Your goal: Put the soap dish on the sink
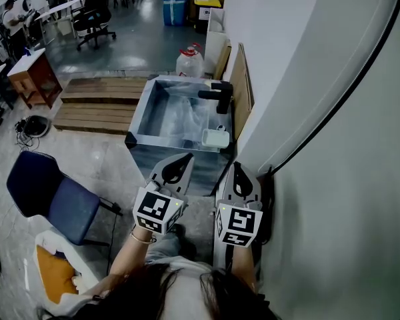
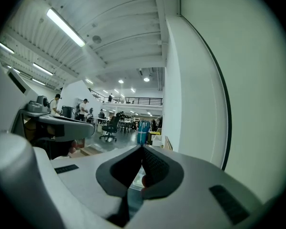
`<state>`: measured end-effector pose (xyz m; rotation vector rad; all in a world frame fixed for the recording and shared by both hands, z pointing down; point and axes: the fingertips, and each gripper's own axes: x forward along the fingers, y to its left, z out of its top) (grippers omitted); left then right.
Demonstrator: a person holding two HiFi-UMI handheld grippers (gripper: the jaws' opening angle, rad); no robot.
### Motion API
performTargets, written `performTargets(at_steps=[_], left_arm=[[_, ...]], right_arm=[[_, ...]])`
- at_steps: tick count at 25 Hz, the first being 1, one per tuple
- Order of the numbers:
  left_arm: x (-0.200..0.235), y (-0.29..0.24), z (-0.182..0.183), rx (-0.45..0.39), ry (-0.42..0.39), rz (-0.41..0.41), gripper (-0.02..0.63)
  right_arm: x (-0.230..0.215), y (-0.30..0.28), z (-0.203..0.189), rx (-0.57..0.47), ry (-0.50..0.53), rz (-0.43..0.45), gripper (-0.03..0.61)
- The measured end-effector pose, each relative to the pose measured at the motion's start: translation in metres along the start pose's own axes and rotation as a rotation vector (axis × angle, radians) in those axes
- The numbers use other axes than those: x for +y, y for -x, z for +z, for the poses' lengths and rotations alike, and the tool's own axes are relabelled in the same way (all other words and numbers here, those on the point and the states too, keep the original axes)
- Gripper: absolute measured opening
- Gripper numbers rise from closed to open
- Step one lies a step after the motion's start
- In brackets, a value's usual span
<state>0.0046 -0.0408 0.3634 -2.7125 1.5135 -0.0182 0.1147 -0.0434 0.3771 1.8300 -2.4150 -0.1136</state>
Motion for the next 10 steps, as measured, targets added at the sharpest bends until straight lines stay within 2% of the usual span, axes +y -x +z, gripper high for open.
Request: performTargets(at_steps=[10], left_arm=[[0.001, -0.013, -0.005, 0.007, -0.004, -0.013, 0.008]], right_arm=[[-0.006, -0.012, -0.005, 0.012, 0.024, -0.012, 0.025]])
